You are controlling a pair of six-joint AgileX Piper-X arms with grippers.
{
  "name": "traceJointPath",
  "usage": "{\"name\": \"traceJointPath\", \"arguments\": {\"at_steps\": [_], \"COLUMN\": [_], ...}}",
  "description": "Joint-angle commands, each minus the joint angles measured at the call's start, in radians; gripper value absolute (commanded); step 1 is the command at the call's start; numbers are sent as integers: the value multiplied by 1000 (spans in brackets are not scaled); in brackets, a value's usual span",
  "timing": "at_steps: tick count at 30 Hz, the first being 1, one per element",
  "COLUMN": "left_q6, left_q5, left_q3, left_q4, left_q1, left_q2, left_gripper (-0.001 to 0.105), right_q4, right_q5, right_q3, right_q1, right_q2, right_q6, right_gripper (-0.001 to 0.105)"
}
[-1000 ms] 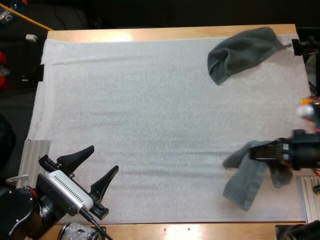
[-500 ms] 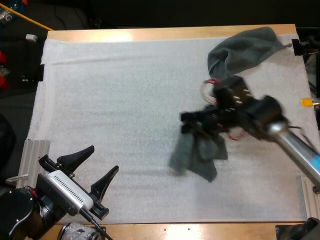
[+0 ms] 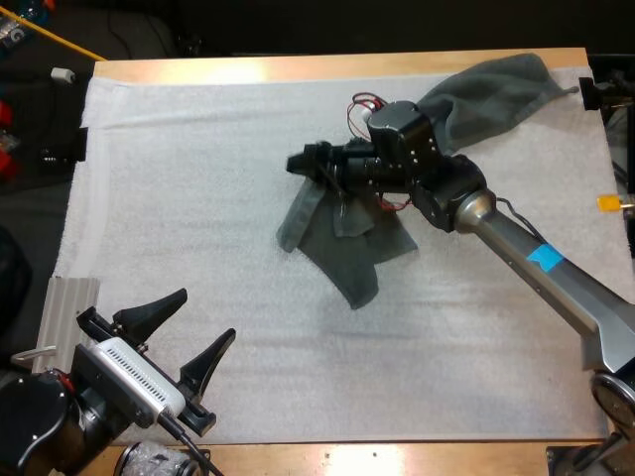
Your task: Pick towel from pile, fold and stack
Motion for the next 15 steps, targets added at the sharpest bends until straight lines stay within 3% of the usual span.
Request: {"name": "traceJointPath", "arguments": {"at_steps": [1,8,15], "left_q6": [-13,-13,-15], "left_q5": [7,7,7], "left_q3": [-5,-5,-5], "left_q4": [-13,-11,-11], "left_q1": [-5,-5,-5], "left_q2": [0,0,0], "left_gripper": [60,60,60], "right_q4": [-8,228,298], "right_q5": [0,150,166], "right_q3": [-18,-21,-22], "right_q1": [-2,-2,-2], "right_q2": [-10,-36,-23], "right_q6": [-31,-148,-154], "right_gripper": [79,79,79]}}
